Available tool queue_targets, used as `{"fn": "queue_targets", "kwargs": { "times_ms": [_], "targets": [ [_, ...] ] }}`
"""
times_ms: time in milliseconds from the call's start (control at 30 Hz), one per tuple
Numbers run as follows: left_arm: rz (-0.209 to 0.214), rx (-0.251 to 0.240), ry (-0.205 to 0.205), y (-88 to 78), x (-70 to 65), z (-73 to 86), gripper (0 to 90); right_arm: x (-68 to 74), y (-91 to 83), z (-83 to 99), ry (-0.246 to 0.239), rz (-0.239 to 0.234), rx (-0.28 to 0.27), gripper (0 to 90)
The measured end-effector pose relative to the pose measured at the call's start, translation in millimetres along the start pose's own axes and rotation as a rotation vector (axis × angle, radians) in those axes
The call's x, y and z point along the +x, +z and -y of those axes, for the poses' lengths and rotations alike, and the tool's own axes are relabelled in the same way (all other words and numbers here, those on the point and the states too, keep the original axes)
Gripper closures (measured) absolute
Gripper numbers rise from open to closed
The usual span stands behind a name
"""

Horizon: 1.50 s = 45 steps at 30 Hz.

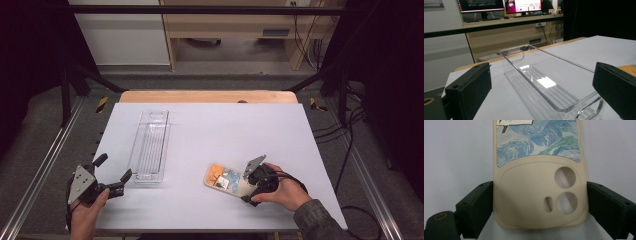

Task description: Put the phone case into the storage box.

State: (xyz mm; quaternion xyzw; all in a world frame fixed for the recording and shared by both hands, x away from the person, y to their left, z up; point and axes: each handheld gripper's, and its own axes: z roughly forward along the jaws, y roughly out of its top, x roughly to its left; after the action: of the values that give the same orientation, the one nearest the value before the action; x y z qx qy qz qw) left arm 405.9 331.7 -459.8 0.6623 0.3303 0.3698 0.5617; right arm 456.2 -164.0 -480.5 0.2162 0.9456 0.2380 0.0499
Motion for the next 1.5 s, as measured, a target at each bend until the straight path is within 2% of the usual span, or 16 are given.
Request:
{"fn": "queue_targets", "kwargs": {
  "times_ms": [333, 533, 633, 833, 967, 1100, 1167, 1267, 1500],
  "targets": [
    [0.0, 0.0, 0.002, -0.1, -0.2, -0.1, 2.2, -0.9, -3.3, -2.1, 0.053, 0.025, -0.017, 12.1],
    [0.0, 0.0, 0.004, -0.2, -0.3, -0.3, 2.2, -0.9, -5.5, -5.1, 0.096, 0.04, -0.021, 12.4],
    [0.001, 0.0, 0.005, -0.1, -0.5, -0.3, 2.2, -1.1, -7.2, -6.8, 0.133, 0.044, -0.017, 12.4],
    [0.005, 0.002, 0.015, 0.0, -2.2, -1.1, 2.2, -2.5, -15.0, -12.1, 0.169, 0.054, -0.058, 12.5],
    [0.022, -0.011, 0.014, -0.9, -6.0, -5.5, 2.2, -2.3, -23.5, -18.7, 0.188, 0.058, -0.06, 12.4],
    [0.038, -0.001, 0.09, -1.2, -17.3, -17.4, 2.3, -3.1, -38.5, -29.6, 0.198, 0.076, -0.07, 12.4],
    [0.042, -0.002, 0.152, 0.3, -24.4, -27.0, 2.3, -4.0, -45.7, -35.6, 0.205, 0.087, -0.071, 12.5],
    [0.059, 0.015, 0.196, 4.4, -34.5, -37.6, 2.2, -6.0, -54.5, -43.1, 0.202, 0.099, -0.076, 12.5],
    [0.114, 0.053, 0.294, 26.6, -61.5, -54.4, 2.6, -12.5, -70.7, -57.7, 0.221, 0.108, -0.094, 12.4]
  ]
}}
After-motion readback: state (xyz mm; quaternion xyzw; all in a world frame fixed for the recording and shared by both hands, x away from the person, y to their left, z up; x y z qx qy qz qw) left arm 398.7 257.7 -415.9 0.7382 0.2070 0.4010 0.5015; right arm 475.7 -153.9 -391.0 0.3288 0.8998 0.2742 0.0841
